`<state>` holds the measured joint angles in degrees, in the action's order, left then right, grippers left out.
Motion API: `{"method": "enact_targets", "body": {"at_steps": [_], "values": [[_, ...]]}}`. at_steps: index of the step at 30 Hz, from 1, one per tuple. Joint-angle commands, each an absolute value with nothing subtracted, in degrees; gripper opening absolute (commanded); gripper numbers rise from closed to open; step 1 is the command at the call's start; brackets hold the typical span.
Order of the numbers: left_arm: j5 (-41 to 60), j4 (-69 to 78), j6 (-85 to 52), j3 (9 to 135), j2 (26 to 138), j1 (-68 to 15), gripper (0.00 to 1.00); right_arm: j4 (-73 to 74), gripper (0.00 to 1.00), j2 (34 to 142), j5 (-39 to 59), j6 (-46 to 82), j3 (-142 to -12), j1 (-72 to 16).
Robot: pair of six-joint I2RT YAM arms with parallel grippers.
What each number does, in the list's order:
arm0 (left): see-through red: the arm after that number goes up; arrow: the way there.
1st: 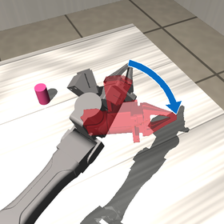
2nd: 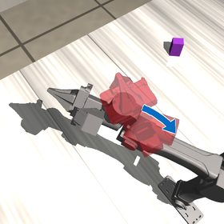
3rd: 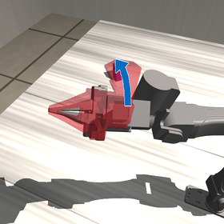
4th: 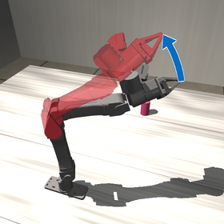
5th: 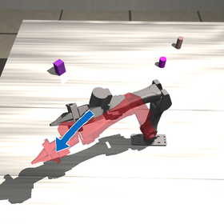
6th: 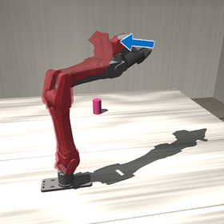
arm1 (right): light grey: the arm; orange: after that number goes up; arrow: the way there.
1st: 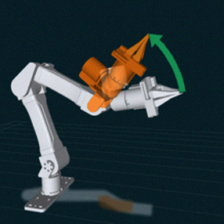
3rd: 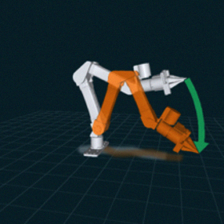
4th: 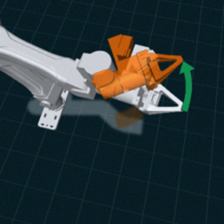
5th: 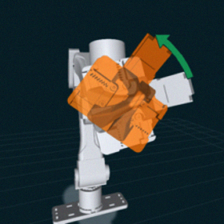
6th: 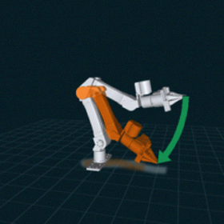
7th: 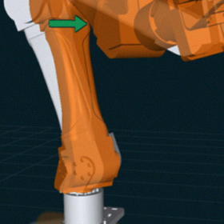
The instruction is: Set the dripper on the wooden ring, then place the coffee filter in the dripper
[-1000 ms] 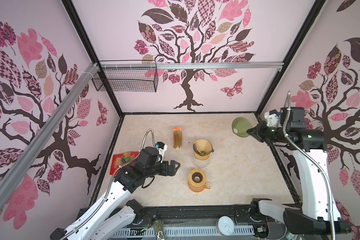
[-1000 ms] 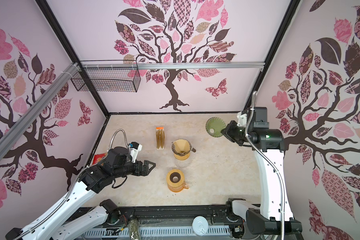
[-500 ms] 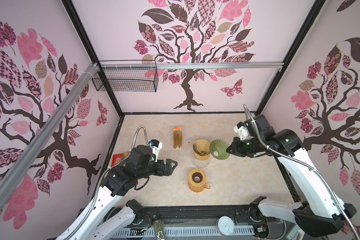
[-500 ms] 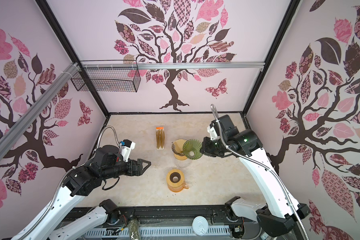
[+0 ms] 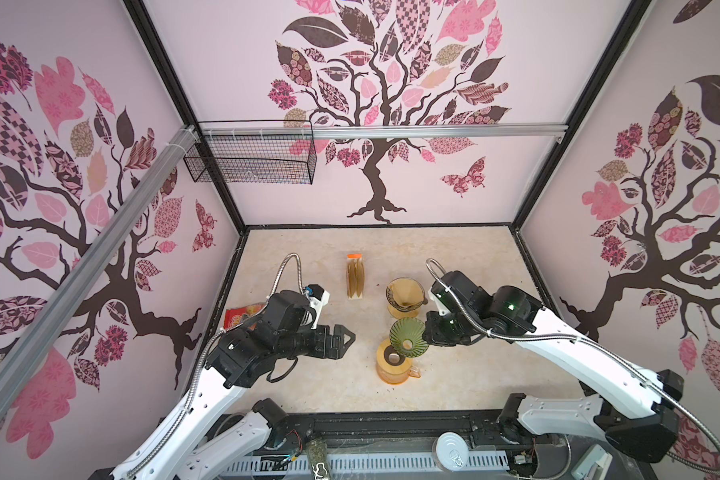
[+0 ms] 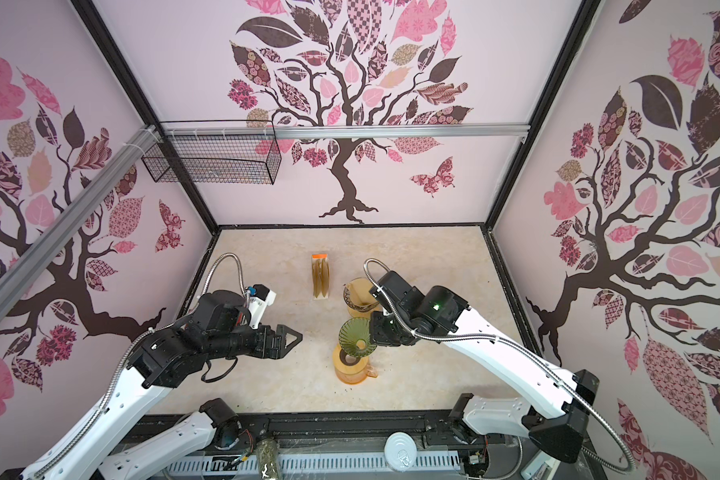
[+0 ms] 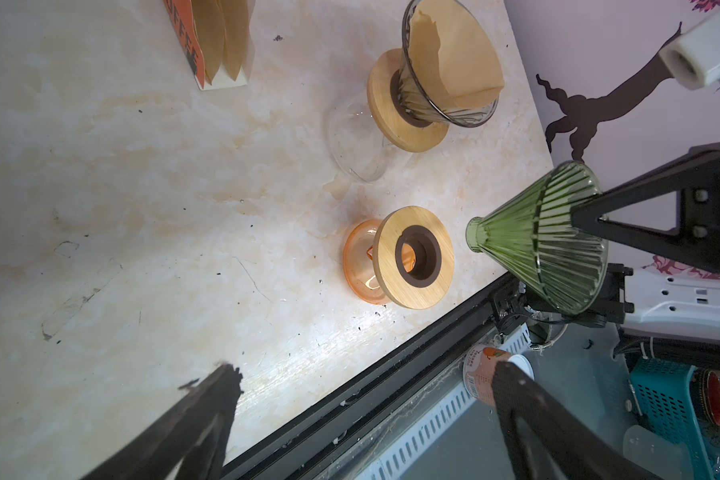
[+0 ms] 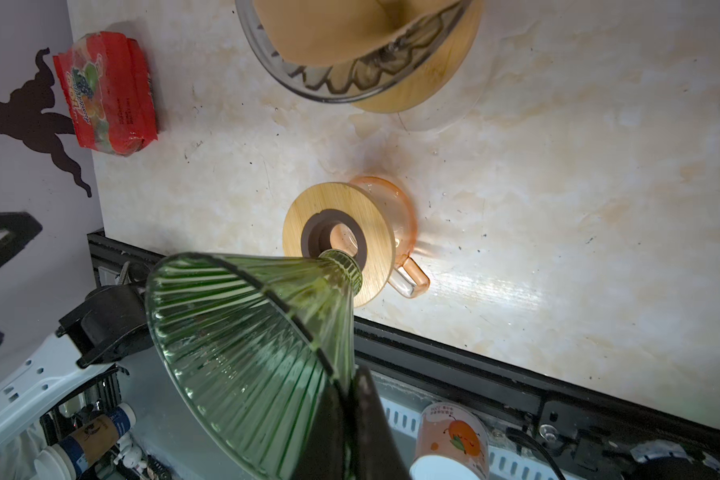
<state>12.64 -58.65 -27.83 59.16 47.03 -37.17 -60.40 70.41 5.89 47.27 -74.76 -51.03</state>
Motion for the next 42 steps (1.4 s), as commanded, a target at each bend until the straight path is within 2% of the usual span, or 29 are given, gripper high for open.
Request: {"method": "enact_targets", "body": {"at_steps": [1, 10, 29, 37, 42], "values": [[13.2, -59.0, -26.3, 60.3, 47.9, -37.9, 0.98, -55.0, 0.0, 72.7, 4.6, 49.4, -74.5, -53.4], [15.8, -58.0, -25.4, 60.9, 51.0, -38.3, 0.93, -52.8, 0.0, 74.4, 4.7, 49.8, -70.9, -54.3], [20.5, -56.4, -24.3, 60.2, 54.8, -39.3, 0.92, -51.2, 0.0, 76.3, 4.1, 49.1, -67.6, -54.3], [24.1, -55.4, -23.7, 60.1, 58.5, -39.3, 0.76, -50.0, 0.0, 76.7, 4.4, 49.0, -66.8, -54.4], [26.5, -54.1, -23.6, 59.9, 61.0, -39.4, 0.59, -49.1, 0.0, 76.2, 4.5, 49.5, -65.4, -54.3]]}}
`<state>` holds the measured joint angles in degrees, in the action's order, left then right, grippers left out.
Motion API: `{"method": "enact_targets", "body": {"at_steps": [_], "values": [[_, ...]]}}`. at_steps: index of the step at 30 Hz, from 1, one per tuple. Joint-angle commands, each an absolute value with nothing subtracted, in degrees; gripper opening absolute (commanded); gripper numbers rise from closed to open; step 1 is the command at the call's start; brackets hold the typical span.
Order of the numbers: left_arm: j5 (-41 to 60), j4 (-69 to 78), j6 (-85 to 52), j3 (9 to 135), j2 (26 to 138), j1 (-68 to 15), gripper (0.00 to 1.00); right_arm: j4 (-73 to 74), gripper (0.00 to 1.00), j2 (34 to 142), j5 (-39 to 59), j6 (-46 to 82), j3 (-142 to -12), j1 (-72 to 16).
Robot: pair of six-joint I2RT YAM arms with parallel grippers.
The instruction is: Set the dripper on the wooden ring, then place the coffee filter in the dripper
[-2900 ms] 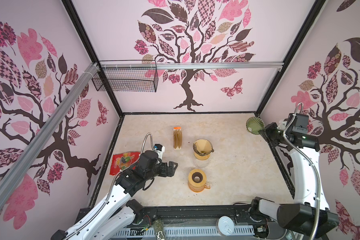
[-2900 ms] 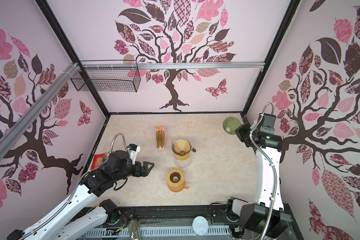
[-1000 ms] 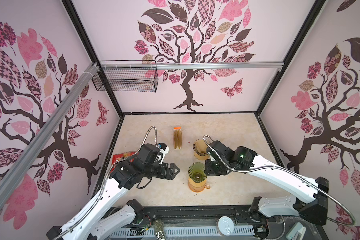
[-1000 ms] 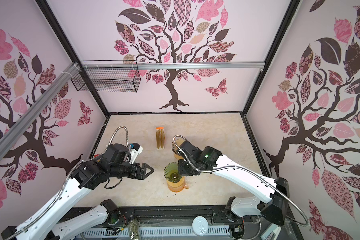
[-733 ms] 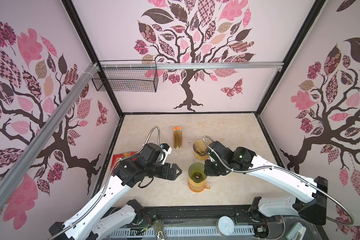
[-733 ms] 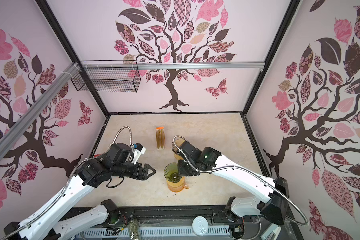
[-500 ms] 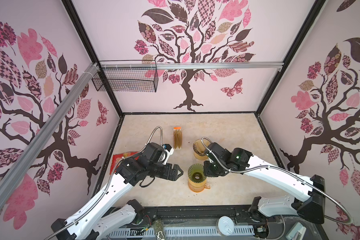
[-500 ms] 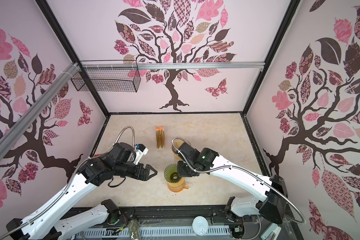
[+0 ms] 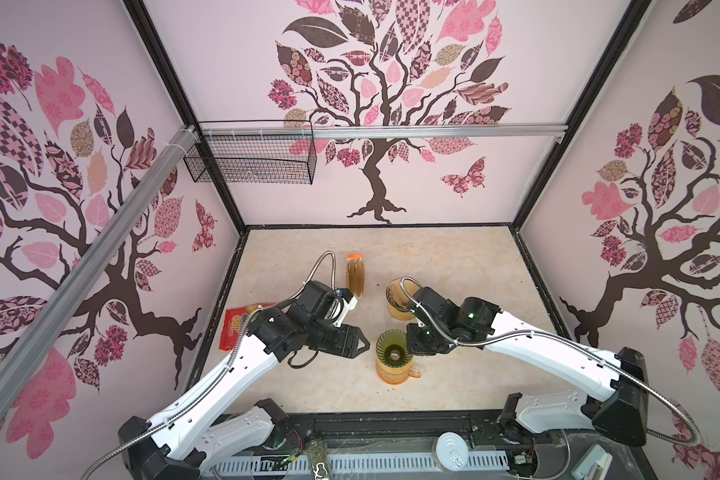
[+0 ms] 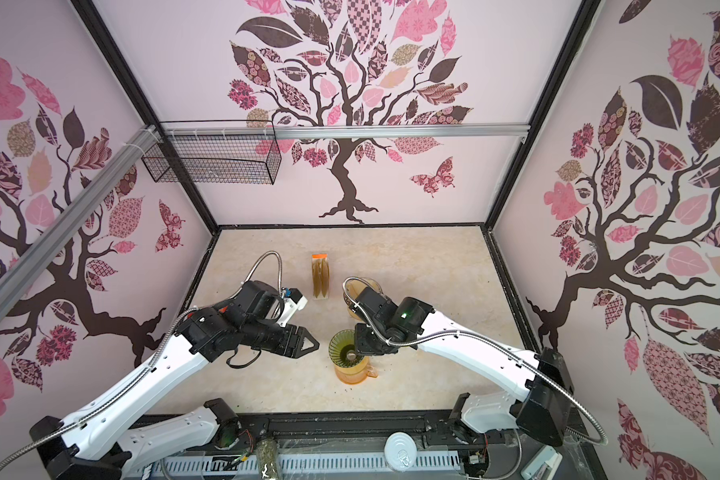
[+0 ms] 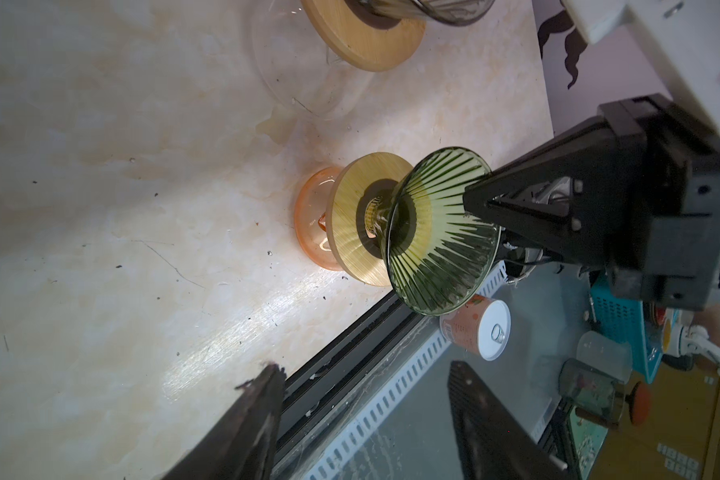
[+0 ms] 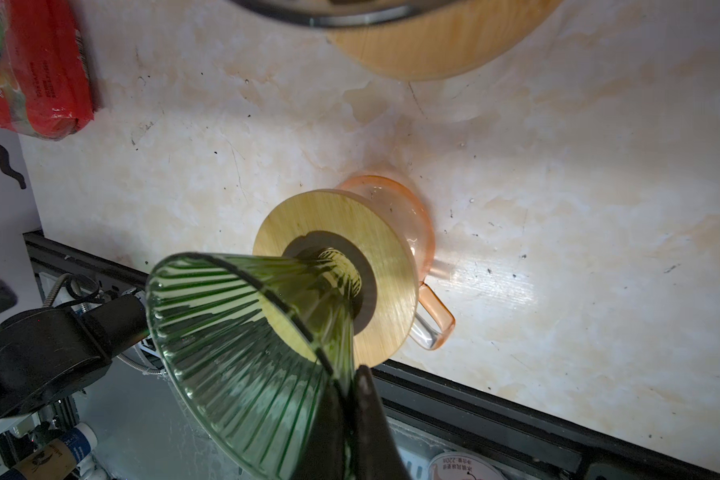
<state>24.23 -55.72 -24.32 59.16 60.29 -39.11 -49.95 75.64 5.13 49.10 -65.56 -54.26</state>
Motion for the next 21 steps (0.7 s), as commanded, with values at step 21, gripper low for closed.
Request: {"method": "enact_targets", "body": {"at_steps": [21], "values": [[31.5, -51.3, -23.5, 61.5, 70.5, -41.2, 0.31, -47.7, 0.0, 74.4, 4.6, 50.4, -62.3, -54.4]]}}
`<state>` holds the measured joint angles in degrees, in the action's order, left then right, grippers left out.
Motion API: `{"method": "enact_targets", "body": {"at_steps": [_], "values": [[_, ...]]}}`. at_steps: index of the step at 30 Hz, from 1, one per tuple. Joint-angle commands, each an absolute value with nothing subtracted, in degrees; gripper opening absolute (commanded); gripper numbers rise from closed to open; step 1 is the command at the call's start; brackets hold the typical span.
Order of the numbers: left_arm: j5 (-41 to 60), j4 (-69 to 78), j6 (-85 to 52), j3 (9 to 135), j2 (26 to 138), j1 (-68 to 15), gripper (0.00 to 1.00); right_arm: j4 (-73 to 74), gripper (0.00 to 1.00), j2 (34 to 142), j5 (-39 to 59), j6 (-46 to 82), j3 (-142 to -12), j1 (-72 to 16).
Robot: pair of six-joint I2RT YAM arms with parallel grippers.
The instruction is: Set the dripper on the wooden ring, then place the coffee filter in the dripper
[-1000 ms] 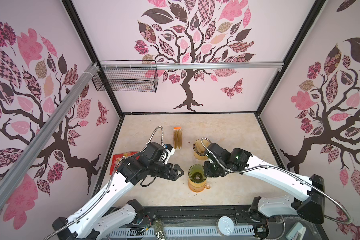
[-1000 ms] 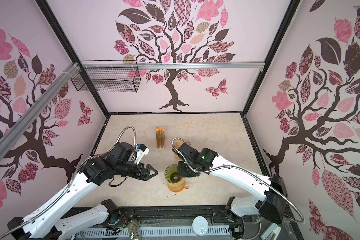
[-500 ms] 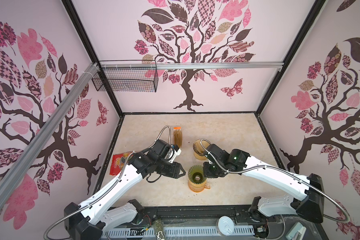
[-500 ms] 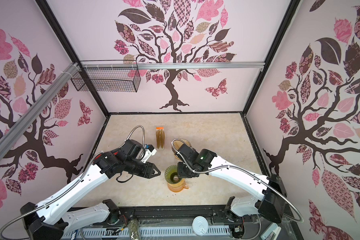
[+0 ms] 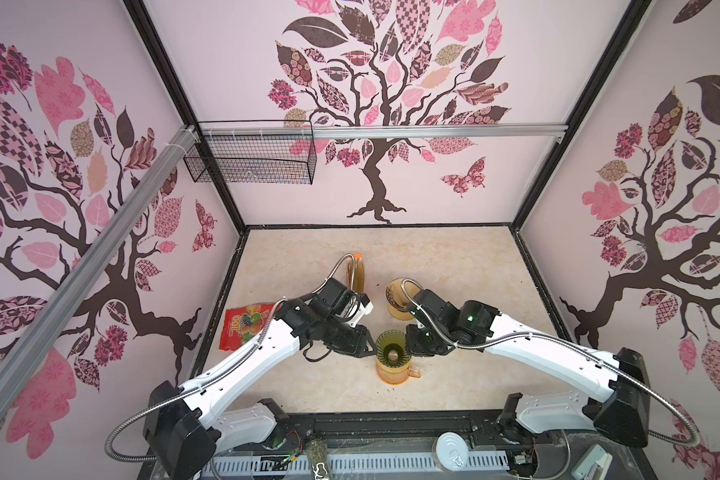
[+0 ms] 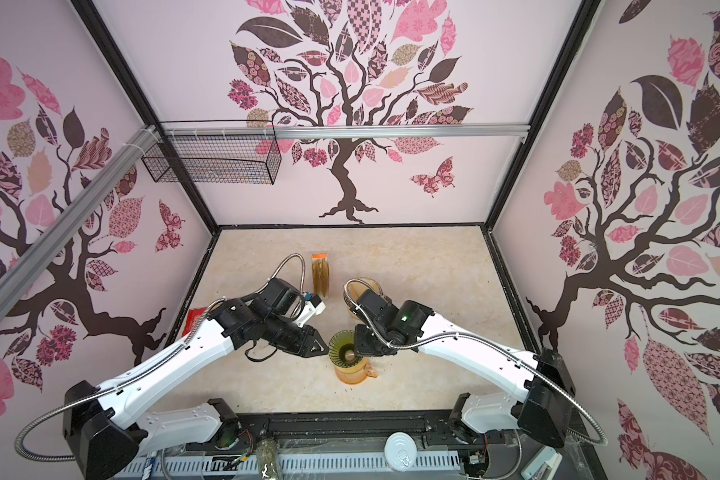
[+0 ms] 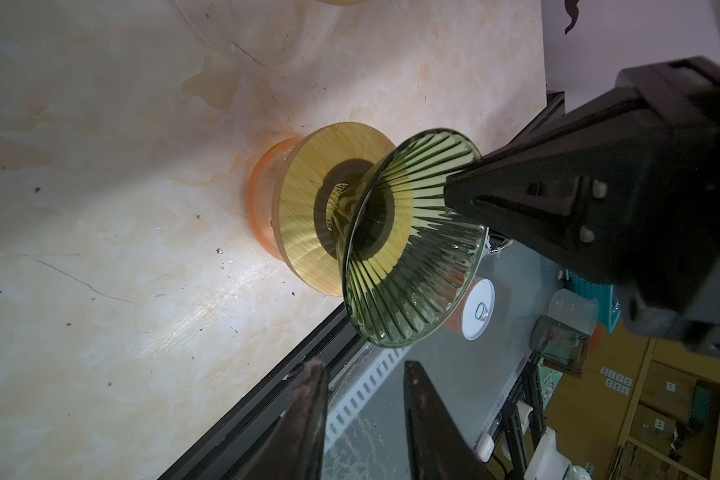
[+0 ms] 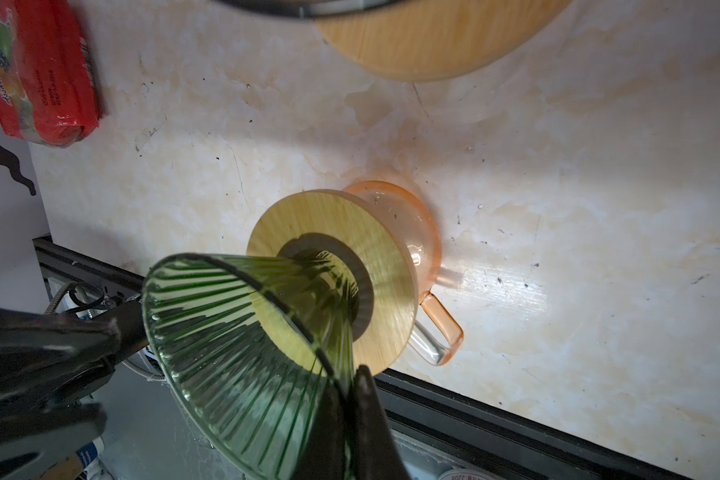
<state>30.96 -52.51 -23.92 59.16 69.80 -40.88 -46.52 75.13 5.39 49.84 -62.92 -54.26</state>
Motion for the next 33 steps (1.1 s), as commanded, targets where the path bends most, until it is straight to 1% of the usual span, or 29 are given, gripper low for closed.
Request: {"method": "enact_targets", "body": {"at_steps": [1, 8, 15, 23, 33], "values": [[31.3, -51.2, -23.6, 61.5, 71.0, -41.1, 0.3, -47.8, 0.0, 74.5, 4.7, 50.4, -62.4, -54.3], [30.7, -51.1, -23.9, 62.6, 74.1, -41.2, 0.2, -48.9, 0.0, 74.1, 4.9, 50.5, -62.3, -54.3], [30.4, -50.9, -24.1, 63.6, 75.8, -41.1, 0.14, -49.3, 0.0, 74.2, 5.2, 50.4, -62.2, -54.3], [28.9, -50.8, -24.8, 64.5, 76.9, -41.1, 0.11, -49.7, 0.0, 74.5, 5.3, 50.1, -62.6, -54.3], [28.6, -50.9, -24.5, 65.2, 79.0, -41.2, 0.09, -49.8, 0.0, 75.2, 5.7, 49.3, -63.1, -54.3]]}}
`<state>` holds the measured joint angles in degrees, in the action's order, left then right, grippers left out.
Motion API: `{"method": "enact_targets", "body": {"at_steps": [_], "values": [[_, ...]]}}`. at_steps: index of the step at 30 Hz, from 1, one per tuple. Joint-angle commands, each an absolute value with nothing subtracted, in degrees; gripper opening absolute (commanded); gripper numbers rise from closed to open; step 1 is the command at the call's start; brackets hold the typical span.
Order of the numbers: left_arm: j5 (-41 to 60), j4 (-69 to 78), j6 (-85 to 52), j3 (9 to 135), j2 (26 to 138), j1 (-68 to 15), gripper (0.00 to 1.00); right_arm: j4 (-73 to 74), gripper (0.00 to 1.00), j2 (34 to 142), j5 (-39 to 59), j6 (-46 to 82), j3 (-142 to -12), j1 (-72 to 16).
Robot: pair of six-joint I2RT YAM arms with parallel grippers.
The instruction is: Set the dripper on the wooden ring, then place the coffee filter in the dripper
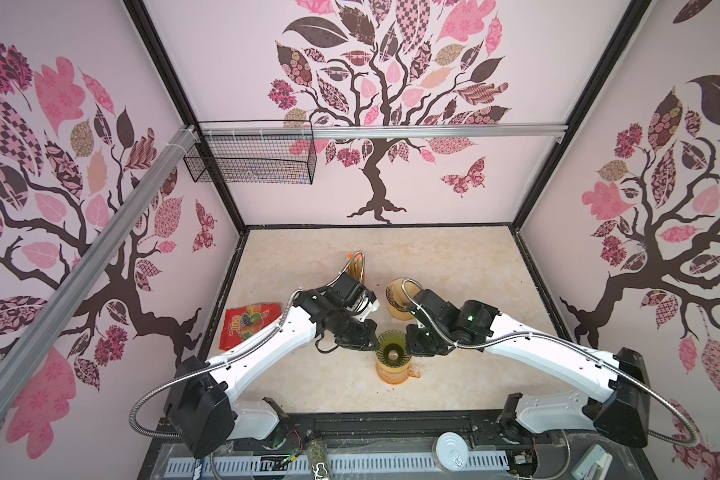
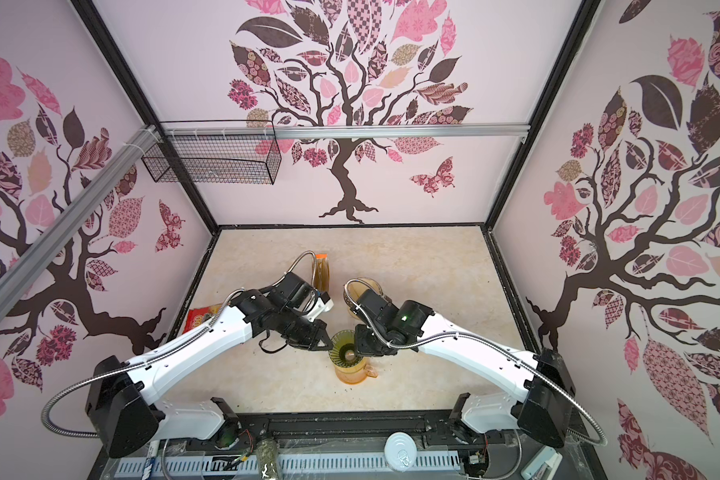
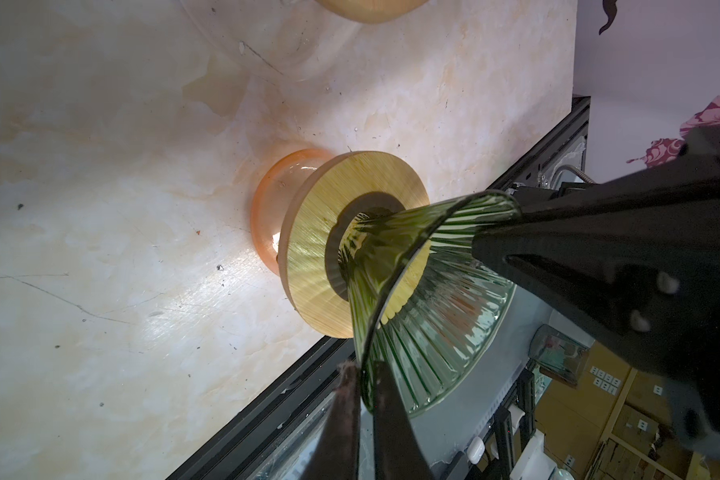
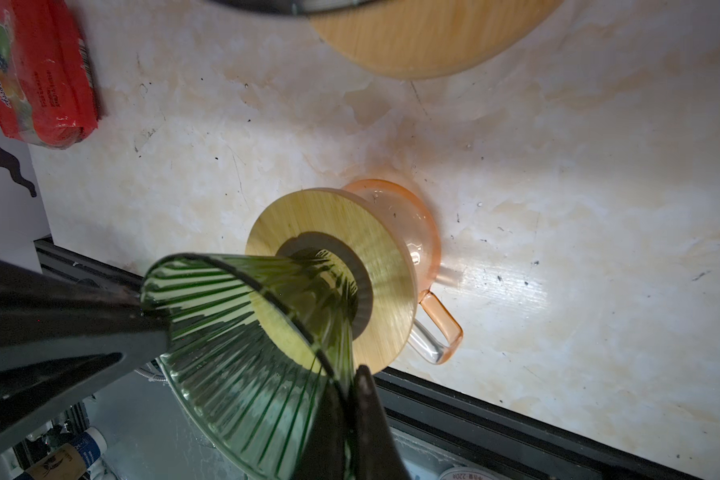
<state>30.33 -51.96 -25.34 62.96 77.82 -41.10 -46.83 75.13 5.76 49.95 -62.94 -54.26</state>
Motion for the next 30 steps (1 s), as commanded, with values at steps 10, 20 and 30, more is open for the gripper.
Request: {"method": "enact_targets", "body": {"at_steps": [10, 20, 30], "values": [[27.8, -52.5, -24.2, 66.8, 80.9, -41.2, 0.0, -50.6, 0.0, 76.7, 6.1, 48.2, -63.9, -54.3], [25.7, -59.0, -23.5, 70.5, 84.2, -41.6, 0.0, -51.8, 0.0, 77.8, 5.9, 47.0, -65.1, -54.3], [24.2, -59.0, -24.5, 71.1, 86.0, -42.2, 0.0, -53.0, 0.0, 79.0, 4.7, 45.9, -64.8, -54.3]]}}
